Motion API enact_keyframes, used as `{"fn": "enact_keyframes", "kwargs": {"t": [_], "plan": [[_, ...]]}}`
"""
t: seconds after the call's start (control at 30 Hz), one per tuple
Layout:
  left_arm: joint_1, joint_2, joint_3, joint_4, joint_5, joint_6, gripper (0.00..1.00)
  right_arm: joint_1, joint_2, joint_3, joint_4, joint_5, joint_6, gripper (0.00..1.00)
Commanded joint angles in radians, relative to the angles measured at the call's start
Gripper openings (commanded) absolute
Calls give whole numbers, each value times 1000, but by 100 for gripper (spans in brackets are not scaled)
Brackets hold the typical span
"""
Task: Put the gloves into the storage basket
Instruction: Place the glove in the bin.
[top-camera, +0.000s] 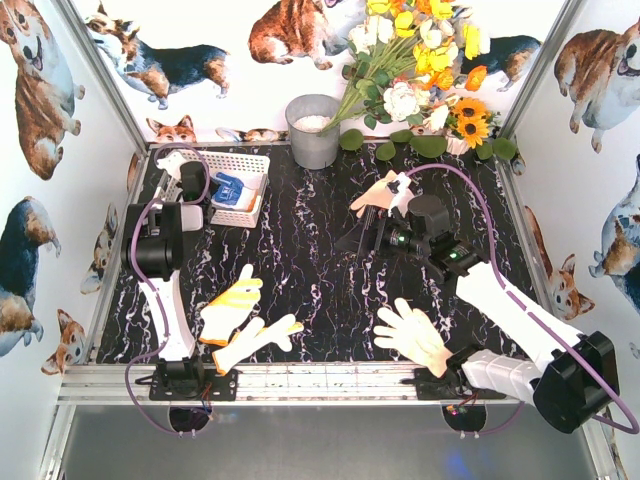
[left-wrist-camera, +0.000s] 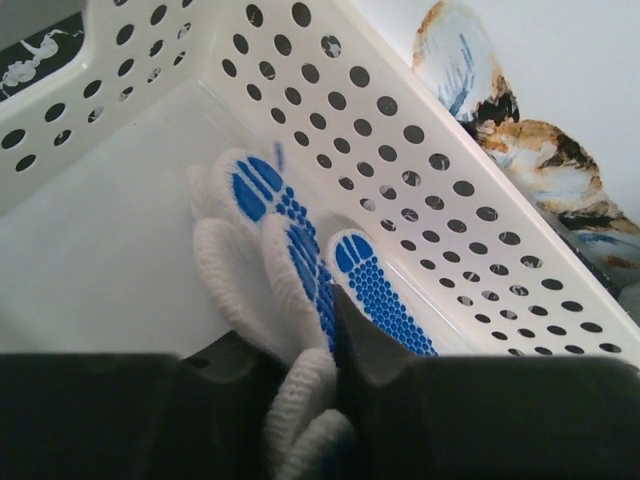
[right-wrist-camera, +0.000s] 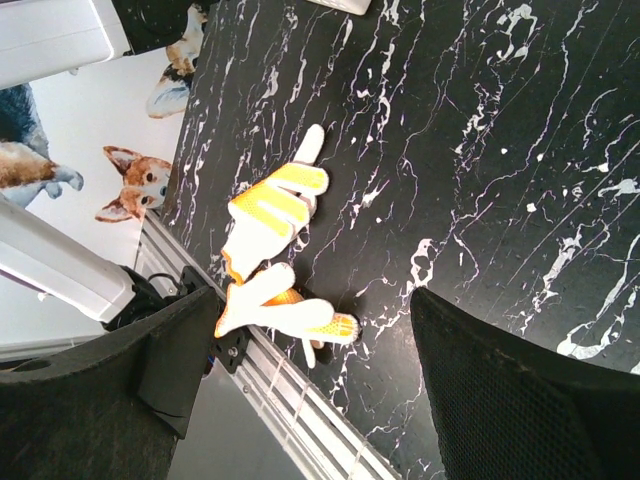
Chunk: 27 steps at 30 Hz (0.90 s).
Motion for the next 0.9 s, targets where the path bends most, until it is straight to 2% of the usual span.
{"fn": "enact_keyframes", "kwargs": {"t": [0.0,0.07,0.17,0.33,0.47,0.77,0.87], "plan": [[14,19,37,-15,31,15,18,7,-20,41,34,11,-10,80],[14,7,26,1,39,15,27,7,-18,41,37,8,-9,80],[15,-21,17,2,46,28,50,7,-21,43,38,11,-10,80],[15,-92,3,-23,32,76,70,7,-24,44,43,1,-9,80],[16,-154,1,-87,-14,113,90,7,-28,44,47,-2,-10,80],[15,-362,-83,-198,-175,170,96,7,-69,28,41,37,-25,80],[15,-462,-120,-220,-152,196,97,3,-105,10,34,68,-34,80]]}}
